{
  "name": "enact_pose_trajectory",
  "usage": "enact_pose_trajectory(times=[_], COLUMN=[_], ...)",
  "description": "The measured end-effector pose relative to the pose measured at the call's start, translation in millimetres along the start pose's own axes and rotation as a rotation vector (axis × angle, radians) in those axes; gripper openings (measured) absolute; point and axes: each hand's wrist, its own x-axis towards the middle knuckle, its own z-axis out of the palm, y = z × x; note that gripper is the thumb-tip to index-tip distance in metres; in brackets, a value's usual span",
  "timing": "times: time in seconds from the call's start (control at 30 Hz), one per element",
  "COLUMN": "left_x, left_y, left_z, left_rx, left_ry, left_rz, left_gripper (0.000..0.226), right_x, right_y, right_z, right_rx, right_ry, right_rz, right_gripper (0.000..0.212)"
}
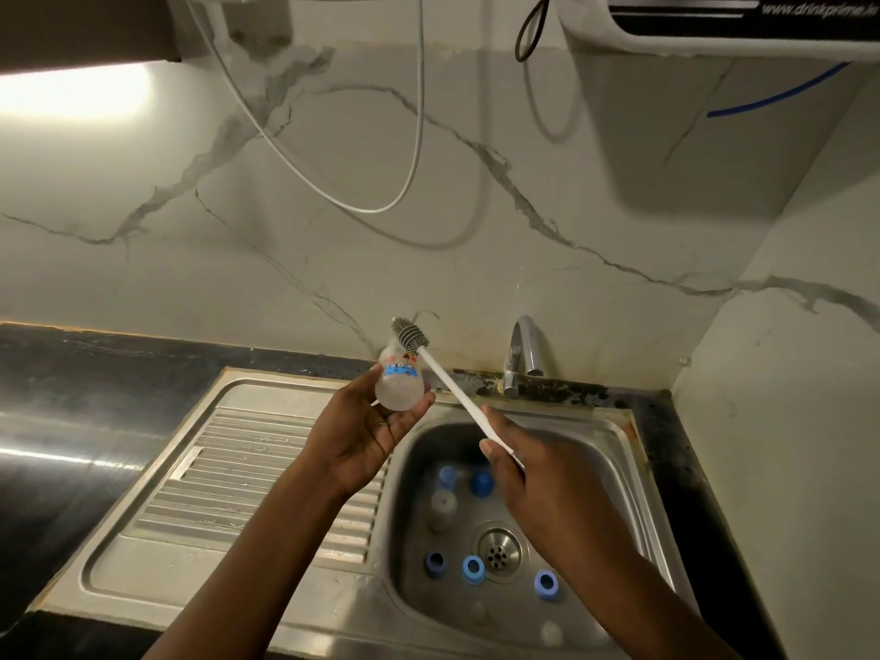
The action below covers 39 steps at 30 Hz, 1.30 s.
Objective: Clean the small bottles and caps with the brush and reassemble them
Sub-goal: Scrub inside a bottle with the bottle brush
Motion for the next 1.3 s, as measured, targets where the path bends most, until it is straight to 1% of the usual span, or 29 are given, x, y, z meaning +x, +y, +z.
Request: enact_pose_trajectory(times=[0.1, 0.23, 0.33, 0.4, 0.53, 0.67, 0.8, 0.9, 1.07, 1.2, 1.3], left_x=[2.8, 13.3, 20.9, 22.5, 20.6, 12.3, 4.5, 2.4, 7.4, 10.5, 15.3], left_y=[-2.8, 5.9, 17.5, 21.3, 19.2, 2.4, -3.5, -4.0, 0.1, 1.7, 10.0], left_z=[2.6, 0.0, -4.9, -6.8, -6.2, -0.2, 6.1, 8.8, 1.6, -0.7, -3.5], left_rx=[0.063, -0.013, -0.075, -0.093, -0.007, 0.005, 0.015, 0.048, 0.155, 0.146, 0.097], left_ry=[0.046, 0.077, 0.073, 0.084, 0.121, 0.078, 0.002, -0.004, 0.080, 0.102, 0.146], left_rz=[0.018, 0.102, 0.085, 0.070, 0.080, 0.048, 0.013, 0.006, 0.033, 0.068, 0.107], left_gripper=[0.049, 0.049, 0.055, 0.056, 0.053, 0.051, 0.051, 0.052, 0.059, 0.067, 0.059], right_x=[-2.1, -14.5, -26.8, -32.6, -33.1, -20.4, -8.9, -0.7, 4.0, 2.2, -9.0], right_y=[-3.0, -5.8, -3.7, 0.7, 5.3, 3.7, -1.2, -1.6, -1.6, 0.4, 0.5], right_z=[-1.2, 0.5, 4.3, 6.6, 6.0, 4.0, 1.1, 1.3, 1.6, 0.7, -2.5], right_rx=[-0.039, -0.042, -0.002, -0.029, -0.066, -0.029, -0.010, -0.016, -0.040, -0.059, 0.014], right_ry=[-0.036, -0.103, -0.106, -0.116, -0.116, -0.074, -0.039, 0.002, 0.029, 0.005, -0.068], right_rz=[0.001, 0.029, 0.031, 0.008, 0.009, 0.047, 0.036, 0.016, -0.028, -0.039, -0.012], right_gripper=[0.049, 0.050, 0.050, 0.049, 0.049, 0.048, 0.049, 0.047, 0.048, 0.049, 0.049])
